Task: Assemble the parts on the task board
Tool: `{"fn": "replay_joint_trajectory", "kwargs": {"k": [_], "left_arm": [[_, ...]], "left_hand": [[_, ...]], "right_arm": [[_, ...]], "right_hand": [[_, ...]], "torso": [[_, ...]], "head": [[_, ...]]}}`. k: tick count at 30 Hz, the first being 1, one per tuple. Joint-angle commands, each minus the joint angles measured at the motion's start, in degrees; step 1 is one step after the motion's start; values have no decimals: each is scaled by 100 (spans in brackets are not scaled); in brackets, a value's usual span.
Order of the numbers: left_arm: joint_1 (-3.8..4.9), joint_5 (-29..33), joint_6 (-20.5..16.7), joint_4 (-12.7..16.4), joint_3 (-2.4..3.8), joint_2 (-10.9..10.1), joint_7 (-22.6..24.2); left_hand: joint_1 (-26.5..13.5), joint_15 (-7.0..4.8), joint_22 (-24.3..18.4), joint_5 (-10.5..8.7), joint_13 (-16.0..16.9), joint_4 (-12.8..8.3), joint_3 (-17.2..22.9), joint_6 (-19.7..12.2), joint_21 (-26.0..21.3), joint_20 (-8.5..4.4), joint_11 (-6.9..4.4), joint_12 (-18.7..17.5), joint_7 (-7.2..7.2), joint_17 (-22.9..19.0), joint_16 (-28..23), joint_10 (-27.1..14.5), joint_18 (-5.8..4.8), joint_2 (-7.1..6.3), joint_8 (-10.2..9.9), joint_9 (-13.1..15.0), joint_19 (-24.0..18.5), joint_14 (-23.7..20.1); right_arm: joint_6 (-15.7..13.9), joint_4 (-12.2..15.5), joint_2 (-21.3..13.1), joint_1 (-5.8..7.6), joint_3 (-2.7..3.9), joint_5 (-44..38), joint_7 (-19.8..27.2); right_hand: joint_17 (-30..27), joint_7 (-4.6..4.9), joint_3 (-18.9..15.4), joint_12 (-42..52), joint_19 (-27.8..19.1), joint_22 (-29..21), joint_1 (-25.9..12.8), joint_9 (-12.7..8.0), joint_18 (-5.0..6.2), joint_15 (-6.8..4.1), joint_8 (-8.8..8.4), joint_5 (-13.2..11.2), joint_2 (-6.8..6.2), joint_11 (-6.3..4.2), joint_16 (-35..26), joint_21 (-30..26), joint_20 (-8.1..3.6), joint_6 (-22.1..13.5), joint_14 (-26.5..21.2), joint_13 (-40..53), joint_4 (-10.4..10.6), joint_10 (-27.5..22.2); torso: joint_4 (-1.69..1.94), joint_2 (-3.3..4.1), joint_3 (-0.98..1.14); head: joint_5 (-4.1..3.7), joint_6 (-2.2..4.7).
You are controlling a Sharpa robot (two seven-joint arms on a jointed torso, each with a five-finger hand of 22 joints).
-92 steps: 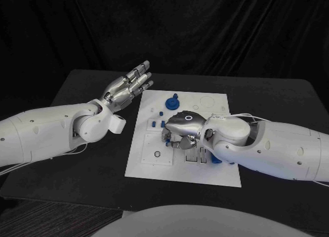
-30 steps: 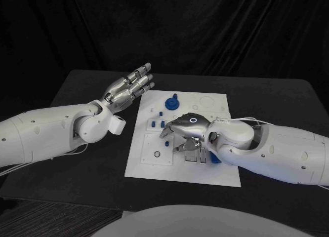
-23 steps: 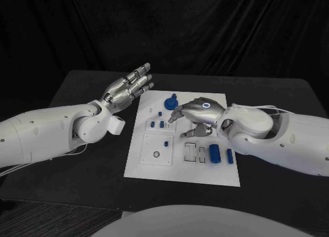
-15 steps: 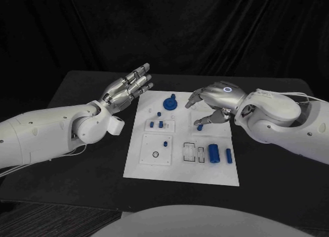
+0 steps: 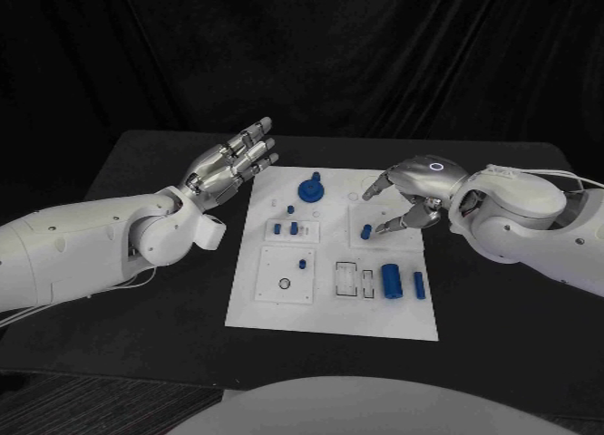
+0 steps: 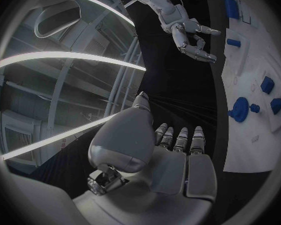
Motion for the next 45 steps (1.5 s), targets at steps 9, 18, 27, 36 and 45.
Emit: {"fn": "replay_joint_trajectory", "kwargs": {"k": [9, 18, 27, 36, 45], "left_arm": [[-41, 29, 30, 20, 5, -5, 527], [-60, 29, 27, 29, 5, -12, 537], [-70, 29, 48, 32, 5, -8, 528], [-75, 29, 61, 29, 5, -16, 506], [-83, 29, 77, 29, 5, -16, 472]], "left_hand": [[63, -20, 0, 51, -7, 9, 42, 7, -30, 52, 36, -19, -10, -10, -21, 2, -9, 20, 30, 5, -12, 8], [91, -25, -2, 66, -7, 4, 50, 1, -31, 72, 63, -19, -87, -10, -21, 2, 15, 18, 28, 3, -13, 8], [100, -26, -1, 80, -7, 2, 55, 2, -31, 75, 59, -19, -73, -10, -21, 2, 20, 22, 28, 3, -12, 8], [215, -10, 2, 239, -7, -38, 109, 16, -29, 105, 49, -19, 9, -10, -21, 2, 48, 42, 30, 6, -11, 8], [299, 8, 5, 373, -7, -77, 143, 25, -29, 125, 45, -19, 46, -10, -21, 2, 54, 43, 32, 7, -11, 8]], "right_arm": [[177, -212, 185, -284, 3, 106, 136], [91, -340, 336, -426, 3, 108, 281], [110, -406, 453, -497, 3, 108, 367], [50, -408, 479, -517, 3, 108, 413], [-16, -314, 393, -502, 4, 108, 337]], "right_hand": [[43, 377, 307, -196, 96, 775, 510, -145, -65, -2, -47, 376, 419, -51, 49, 210, 18, 12, 96, -13, -124, 762], [61, 468, 432, -441, 110, 791, 797, -170, -78, -12, 12, 806, 615, -77, 58, 286, 5, 169, 113, -11, -472, 1066], [87, 560, 503, -547, 119, 802, 839, -126, -87, -4, 136, 857, 688, -102, 74, 342, 8, 475, 125, -5, -623, 1295], [92, 535, 785, -664, 120, 811, 966, 37, -96, 31, 372, 1092, 733, -150, 83, 394, 39, 1074, 127, -7, -756, 1774], [73, 552, 936, -749, 114, 809, 994, 101, -95, 52, 393, 1182, 694, -146, 74, 398, 50, 1172, 120, -12, -793, 1941]], "torso": [[4, 3, 1], [4, 4, -2], [3, 7, 1], [4, 8, -8], [6, 5, -5]], "head": [[1, 0], [-4, 0], [-12, 0], [26, 0], [31, 0]]}}
